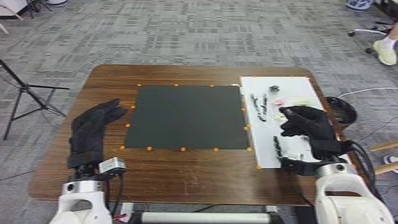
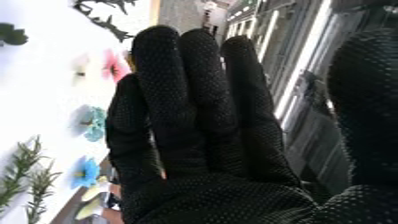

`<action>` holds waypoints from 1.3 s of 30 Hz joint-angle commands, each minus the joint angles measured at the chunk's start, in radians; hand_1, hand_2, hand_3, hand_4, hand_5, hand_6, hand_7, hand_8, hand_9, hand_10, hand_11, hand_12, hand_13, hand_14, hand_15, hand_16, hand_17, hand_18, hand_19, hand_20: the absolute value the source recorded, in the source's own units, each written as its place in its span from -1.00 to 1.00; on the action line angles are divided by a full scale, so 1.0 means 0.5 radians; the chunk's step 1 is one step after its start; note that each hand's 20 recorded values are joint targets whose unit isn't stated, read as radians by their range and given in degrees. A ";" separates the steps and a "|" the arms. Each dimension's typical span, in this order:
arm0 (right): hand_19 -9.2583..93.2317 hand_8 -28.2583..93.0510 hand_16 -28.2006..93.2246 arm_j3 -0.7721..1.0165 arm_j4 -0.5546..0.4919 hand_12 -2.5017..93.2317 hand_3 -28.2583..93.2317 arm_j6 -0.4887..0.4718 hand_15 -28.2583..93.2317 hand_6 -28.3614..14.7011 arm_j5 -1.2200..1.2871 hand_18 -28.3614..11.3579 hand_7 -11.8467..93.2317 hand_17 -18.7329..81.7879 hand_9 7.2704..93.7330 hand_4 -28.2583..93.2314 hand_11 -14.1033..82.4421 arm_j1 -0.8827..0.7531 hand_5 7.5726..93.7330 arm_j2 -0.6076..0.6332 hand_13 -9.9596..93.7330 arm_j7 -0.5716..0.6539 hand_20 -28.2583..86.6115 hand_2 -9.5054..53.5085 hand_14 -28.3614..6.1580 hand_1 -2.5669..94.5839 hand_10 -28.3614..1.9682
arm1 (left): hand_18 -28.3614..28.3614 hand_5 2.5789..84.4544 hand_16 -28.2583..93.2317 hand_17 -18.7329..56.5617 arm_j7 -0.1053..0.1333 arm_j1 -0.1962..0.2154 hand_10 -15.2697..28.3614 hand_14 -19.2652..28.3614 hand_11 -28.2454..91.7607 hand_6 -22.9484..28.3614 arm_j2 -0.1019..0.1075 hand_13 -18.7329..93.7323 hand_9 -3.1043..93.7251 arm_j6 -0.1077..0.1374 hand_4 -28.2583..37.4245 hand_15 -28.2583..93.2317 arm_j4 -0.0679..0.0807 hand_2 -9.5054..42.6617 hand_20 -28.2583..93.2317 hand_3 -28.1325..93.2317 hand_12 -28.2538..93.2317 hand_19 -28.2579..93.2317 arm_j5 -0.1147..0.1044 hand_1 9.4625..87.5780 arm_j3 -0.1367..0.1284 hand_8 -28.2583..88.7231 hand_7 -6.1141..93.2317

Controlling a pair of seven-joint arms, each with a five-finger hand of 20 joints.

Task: Arrange flowers

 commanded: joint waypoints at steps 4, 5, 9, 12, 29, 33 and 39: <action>0.66 -0.67 -0.02 -0.001 -0.023 -0.27 0.54 -0.375 0.45 0.21 -0.893 -0.70 -0.16 -0.01 0.42 -0.91 0.17 0.026 0.18 0.049 0.46 0.523 0.50 -1.00 -0.16 -0.18 -0.04 | 0.40 0.29 -0.53 -0.29 -0.019 -0.004 0.38 0.62 -0.05 0.01 0.020 0.11 0.20 -0.023 -0.88 -0.01 -0.029 -0.59 -0.23 0.61 -0.26 -0.39 -0.005 -0.51 -0.006 -0.64 -0.52; 0.69 -0.67 -0.02 0.006 -0.018 -0.27 0.53 -0.445 0.47 0.20 -0.973 -0.72 -0.16 0.01 0.44 -0.91 0.18 0.025 0.20 0.048 0.48 0.532 0.51 -1.00 -0.15 -0.16 -0.02 | 0.40 0.29 -0.53 -0.29 -0.019 -0.007 0.38 0.62 -0.05 0.01 0.021 0.11 0.20 -0.014 -0.88 -0.01 -0.026 -0.59 -0.23 0.61 -0.26 -0.39 -0.011 -0.51 0.003 -0.64 -0.52; 0.75 -0.66 -0.01 -0.035 -0.001 -0.27 0.53 -0.532 0.49 0.22 -1.223 -0.76 -0.15 0.06 0.50 -0.90 0.17 0.038 0.26 0.057 0.53 0.601 0.51 -1.00 -0.11 -0.12 0.02 | 0.40 0.29 -0.53 -0.29 -0.049 -0.004 0.38 0.63 -0.05 0.01 0.024 0.11 0.20 -0.074 -0.88 -0.01 -0.028 -0.59 -0.23 0.61 -0.26 -0.39 0.009 -0.52 0.017 -0.64 -0.52; 0.79 -0.66 0.01 -0.088 0.030 -0.26 0.52 -0.583 0.52 0.23 -1.428 -0.77 -0.15 0.09 0.54 -0.90 0.18 0.064 0.28 0.058 0.57 0.632 0.51 -1.00 -0.06 -0.11 0.06 | 0.40 0.29 -0.53 -0.29 -0.052 -0.007 0.38 0.63 -0.05 0.01 0.027 0.11 0.20 -0.063 -0.88 -0.01 -0.029 -0.58 -0.23 0.61 -0.26 -0.39 0.007 -0.52 0.016 -0.64 -0.52; 0.93 -0.64 0.06 -0.208 0.201 -0.21 0.50 -0.775 0.53 0.22 -1.970 -0.70 -0.06 0.23 0.61 -0.87 0.19 0.062 0.26 0.063 0.71 0.725 0.45 -1.00 0.22 -0.13 0.07 | 0.40 0.28 -0.53 -0.29 -0.093 -0.009 0.39 0.63 -0.05 0.01 0.025 0.11 0.20 -0.060 -0.87 0.00 -0.056 -0.59 -0.23 0.61 -0.26 -0.39 -0.002 -0.51 -0.022 -0.64 -0.52; 0.96 -0.64 0.07 -0.240 0.224 -0.20 0.49 -0.831 0.53 0.21 -2.017 -0.70 -0.04 0.26 0.64 -0.86 0.20 0.078 0.25 0.052 0.73 0.739 0.44 -1.00 0.25 -0.13 0.07 | 0.40 0.28 -0.53 -0.29 -0.099 -0.004 0.38 0.63 -0.05 0.01 0.023 0.11 0.20 -0.051 -0.87 0.00 -0.060 -0.59 -0.23 0.61 -0.25 -0.39 -0.004 -0.51 -0.029 -0.64 -0.52; 1.00 -0.65 0.09 -0.305 0.252 -0.17 0.48 -0.969 0.54 0.21 -2.036 -0.65 0.09 0.35 0.69 -0.84 0.24 0.121 0.21 0.055 0.80 0.749 0.45 -1.00 0.39 -0.13 0.11 | 0.40 0.28 -0.53 -0.29 -0.110 0.014 0.39 0.63 -0.05 0.01 0.015 0.11 0.20 -0.066 -0.87 0.00 -0.072 -0.60 -0.24 0.61 -0.25 -0.39 0.006 -0.51 -0.030 -0.64 -0.52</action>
